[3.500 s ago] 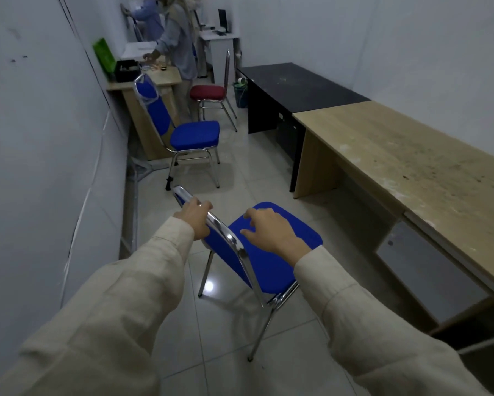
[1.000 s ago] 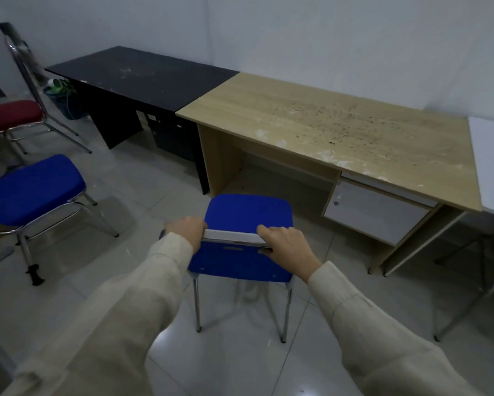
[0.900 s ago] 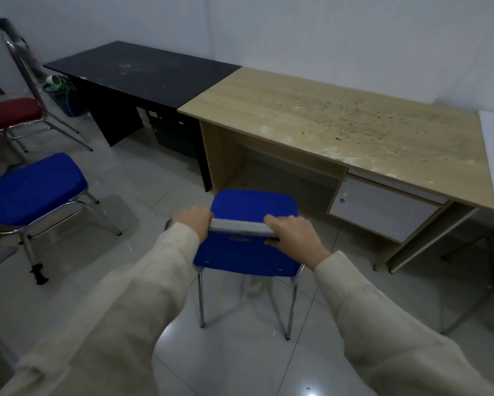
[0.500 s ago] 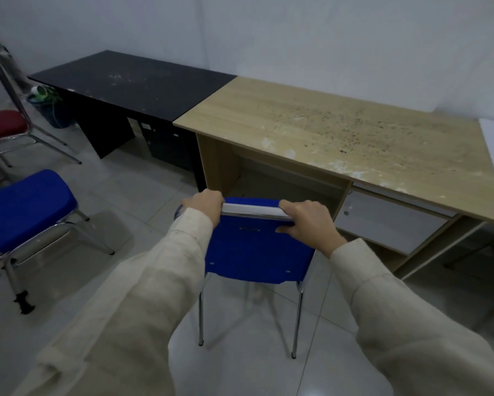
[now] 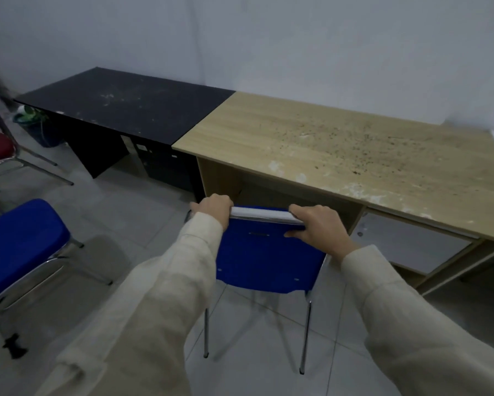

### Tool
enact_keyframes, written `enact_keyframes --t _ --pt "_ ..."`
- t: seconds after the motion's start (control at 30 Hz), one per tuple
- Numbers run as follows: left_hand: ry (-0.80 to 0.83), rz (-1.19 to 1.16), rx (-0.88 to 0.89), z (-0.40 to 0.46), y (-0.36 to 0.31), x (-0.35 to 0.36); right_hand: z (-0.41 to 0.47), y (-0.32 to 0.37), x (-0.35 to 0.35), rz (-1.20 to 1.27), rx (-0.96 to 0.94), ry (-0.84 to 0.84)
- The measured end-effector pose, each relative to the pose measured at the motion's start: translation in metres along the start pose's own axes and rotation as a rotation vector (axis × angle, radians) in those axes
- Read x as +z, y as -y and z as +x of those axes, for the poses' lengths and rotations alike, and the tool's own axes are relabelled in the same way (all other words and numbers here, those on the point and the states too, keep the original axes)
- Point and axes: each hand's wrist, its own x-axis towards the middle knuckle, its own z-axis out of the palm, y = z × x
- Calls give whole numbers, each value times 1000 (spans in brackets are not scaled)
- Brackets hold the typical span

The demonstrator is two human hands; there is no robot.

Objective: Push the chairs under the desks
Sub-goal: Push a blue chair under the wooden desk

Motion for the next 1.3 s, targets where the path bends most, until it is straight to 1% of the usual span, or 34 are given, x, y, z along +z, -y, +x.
enact_keyframes --t 0.2,0.37,0.57,0.7,0.83,0.93,1.07,1.17,1.23,1.3 --pt "29 10 81 31 1 -14 22 -5 -9 -21 98 56" --pt "69 53 172 58 20 -24 41 18 -6 -60 188 98" --pt "139 98 240 100 74 -29 67 67 32 -63 281 32" --pt "137 102 335 118 79 -37 79 74 30 -90 375 7" --pt "137 125 370 136 89 -38 95 88 28 -110 466 144" --pt "107 131 376 152 104 -37 107 102 36 -109 480 163" --pt "87 122 363 165 116 -45 123 112 49 -102 507 53" --pt "84 100 357 171 119 -47 128 108 55 -106 498 26" --pt "85 81 357 169 115 -45 126 98 53 -112 470 41" --pt "94 53 355 162 103 -39 118 82 49 -131 454 94"
